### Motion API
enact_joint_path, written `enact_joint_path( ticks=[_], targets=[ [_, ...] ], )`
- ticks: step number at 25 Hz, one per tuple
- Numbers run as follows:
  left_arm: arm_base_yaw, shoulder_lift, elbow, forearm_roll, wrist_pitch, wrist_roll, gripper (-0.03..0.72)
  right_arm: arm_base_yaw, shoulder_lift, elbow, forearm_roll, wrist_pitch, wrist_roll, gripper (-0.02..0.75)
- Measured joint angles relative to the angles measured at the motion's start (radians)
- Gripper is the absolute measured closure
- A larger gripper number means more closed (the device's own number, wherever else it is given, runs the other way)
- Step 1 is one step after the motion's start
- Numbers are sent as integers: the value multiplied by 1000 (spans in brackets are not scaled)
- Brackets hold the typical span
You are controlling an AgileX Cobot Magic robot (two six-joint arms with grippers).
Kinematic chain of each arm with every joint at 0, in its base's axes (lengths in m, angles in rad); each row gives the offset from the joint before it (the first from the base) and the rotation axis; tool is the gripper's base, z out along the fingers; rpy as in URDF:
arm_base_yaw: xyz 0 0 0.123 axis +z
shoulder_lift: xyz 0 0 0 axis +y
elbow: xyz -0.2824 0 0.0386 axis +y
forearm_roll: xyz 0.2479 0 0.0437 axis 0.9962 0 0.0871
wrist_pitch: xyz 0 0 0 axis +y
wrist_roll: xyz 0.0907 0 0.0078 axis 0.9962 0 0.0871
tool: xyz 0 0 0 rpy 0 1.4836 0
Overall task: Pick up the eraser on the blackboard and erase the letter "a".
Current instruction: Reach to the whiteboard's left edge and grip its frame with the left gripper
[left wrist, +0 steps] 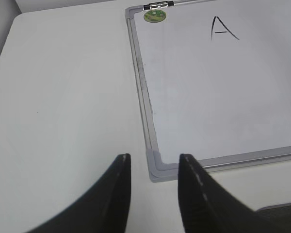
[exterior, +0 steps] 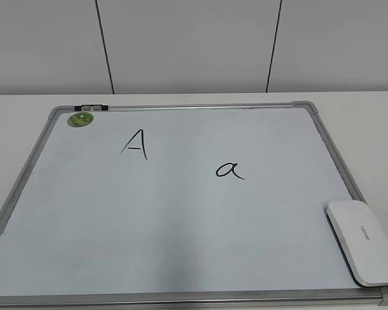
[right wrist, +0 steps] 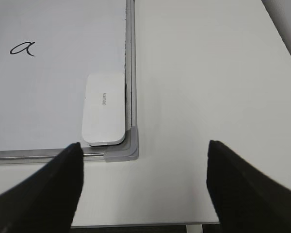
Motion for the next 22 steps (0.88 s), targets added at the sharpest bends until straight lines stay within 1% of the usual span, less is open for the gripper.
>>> enact_joint_path(
  ticks=[22],
  targets=[
    [0,0,0,0,0,0,446,0,0,0,0,-1,0,151]
  ],
)
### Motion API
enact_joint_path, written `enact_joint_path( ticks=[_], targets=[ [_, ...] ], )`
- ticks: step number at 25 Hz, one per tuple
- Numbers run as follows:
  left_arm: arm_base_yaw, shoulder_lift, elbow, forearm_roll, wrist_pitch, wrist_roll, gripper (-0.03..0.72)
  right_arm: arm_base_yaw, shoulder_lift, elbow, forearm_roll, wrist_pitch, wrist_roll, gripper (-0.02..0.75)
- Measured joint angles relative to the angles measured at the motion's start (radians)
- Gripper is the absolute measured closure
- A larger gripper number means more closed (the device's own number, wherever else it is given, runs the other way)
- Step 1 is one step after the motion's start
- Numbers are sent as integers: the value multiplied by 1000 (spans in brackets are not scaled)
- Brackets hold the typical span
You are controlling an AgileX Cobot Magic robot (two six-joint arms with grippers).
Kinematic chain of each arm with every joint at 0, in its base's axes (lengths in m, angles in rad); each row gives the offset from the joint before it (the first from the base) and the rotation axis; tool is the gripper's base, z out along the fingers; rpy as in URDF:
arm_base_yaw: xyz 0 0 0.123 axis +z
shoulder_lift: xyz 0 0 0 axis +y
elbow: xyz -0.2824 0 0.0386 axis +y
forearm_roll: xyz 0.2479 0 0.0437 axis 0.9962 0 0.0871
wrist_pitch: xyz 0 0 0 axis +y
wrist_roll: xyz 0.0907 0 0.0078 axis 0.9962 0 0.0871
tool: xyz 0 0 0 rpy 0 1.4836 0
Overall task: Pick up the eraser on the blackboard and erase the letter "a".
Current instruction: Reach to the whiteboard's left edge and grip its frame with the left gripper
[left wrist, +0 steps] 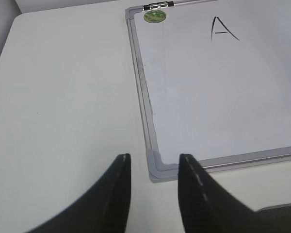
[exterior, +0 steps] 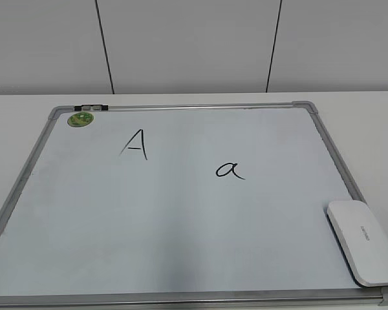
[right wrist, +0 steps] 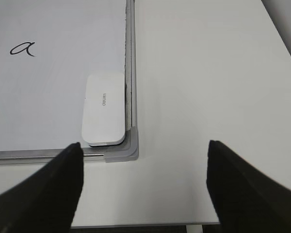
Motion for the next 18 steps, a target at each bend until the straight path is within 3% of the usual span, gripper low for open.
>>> enact_joint_path(
  ticks=[13,18],
  targets=[
    [0,0,-10,0,-20,0,430,0,0,0,0,0,0,151],
    [0,7,-59,-1,-140,0,286,0,0,0,0,0,0,151]
  ],
)
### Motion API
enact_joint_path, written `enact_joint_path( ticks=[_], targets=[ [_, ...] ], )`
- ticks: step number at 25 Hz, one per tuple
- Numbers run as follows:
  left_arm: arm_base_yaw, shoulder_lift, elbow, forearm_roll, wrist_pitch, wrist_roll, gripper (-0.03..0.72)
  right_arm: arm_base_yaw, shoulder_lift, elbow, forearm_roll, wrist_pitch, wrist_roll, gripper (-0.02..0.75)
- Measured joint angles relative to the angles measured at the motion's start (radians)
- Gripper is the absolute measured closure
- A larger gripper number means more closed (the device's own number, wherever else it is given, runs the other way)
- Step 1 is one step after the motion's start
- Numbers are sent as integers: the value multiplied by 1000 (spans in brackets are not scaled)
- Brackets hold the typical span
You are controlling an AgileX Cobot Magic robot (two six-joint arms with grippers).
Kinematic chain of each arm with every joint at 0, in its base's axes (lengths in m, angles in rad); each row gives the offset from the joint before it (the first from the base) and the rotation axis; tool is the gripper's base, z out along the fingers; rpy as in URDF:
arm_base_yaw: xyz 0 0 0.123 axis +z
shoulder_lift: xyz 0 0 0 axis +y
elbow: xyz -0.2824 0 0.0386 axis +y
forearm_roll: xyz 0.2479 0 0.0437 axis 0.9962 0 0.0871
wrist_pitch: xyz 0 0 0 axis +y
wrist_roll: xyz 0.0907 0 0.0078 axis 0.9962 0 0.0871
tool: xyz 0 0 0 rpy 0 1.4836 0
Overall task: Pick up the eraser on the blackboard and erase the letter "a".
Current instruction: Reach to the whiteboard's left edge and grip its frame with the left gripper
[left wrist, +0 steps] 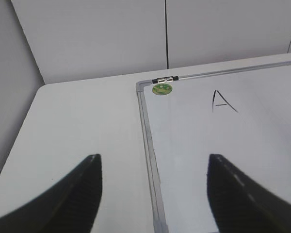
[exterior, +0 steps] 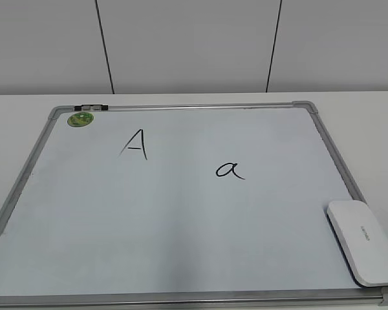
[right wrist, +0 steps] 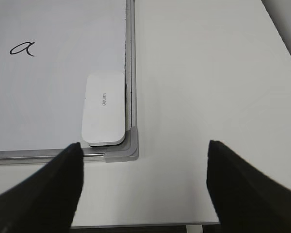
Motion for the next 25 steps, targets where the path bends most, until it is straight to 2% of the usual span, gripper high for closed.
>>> enact_joint_path(
  ticks=[3,6,11,17,25],
  targets=[
    [0,46,-21,-5,-50,0,148,0,0,0,0,0,0,151],
    [0,158,-25,-9,-126,0,95,0,0,0,0,0,0,151],
    [0,386,-30,-9,-262,0,82,0,0,0,0,0,0,151],
    [-24,673,-88,11,-328,0,83,0,0,0,0,0,0,151],
    [-29,1061,-259,-11,-332,0,88,0,0,0,0,0,0,151]
  ],
)
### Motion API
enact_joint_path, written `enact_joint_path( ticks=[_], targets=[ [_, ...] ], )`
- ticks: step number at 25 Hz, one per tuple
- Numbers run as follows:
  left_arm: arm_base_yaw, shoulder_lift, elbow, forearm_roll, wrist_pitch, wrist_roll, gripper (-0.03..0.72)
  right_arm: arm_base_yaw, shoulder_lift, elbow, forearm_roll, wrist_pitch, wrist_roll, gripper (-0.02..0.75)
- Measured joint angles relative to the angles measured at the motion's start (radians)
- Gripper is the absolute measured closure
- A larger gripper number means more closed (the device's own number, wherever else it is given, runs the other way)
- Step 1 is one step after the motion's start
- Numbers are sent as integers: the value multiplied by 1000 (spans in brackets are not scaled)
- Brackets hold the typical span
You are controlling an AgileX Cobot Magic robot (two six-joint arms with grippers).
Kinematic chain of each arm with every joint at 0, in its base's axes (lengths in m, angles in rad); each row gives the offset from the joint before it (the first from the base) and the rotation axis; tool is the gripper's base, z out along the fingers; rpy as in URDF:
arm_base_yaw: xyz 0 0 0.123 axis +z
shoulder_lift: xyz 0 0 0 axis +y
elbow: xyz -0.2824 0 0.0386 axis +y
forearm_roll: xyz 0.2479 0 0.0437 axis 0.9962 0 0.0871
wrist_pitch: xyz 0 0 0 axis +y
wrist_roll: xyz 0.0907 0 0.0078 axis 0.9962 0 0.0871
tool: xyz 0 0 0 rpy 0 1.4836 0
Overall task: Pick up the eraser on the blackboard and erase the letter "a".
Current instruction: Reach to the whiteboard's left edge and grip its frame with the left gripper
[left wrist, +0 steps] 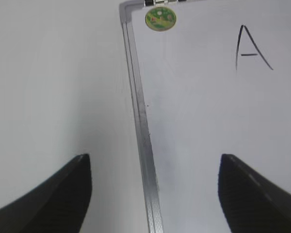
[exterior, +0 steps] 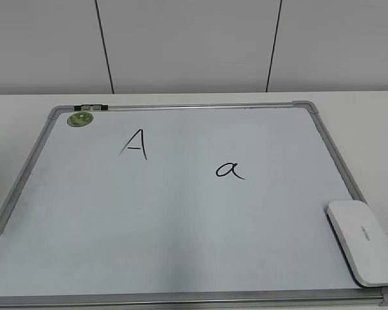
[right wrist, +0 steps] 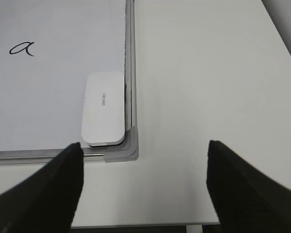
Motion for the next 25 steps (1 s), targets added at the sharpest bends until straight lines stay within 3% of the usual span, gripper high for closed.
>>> enact_joint_path(
  ticks=[13,20,25],
  targets=[
    [2,467,-181,-19,95,0,97,0,0,0,0,0,0,151],
    [66,658,-261,-58,110,0,108,0,0,0,0,0,0,151],
    [113,730,-299,-152,110,130,118,0,0,0,0,0,0,151]
  ],
)
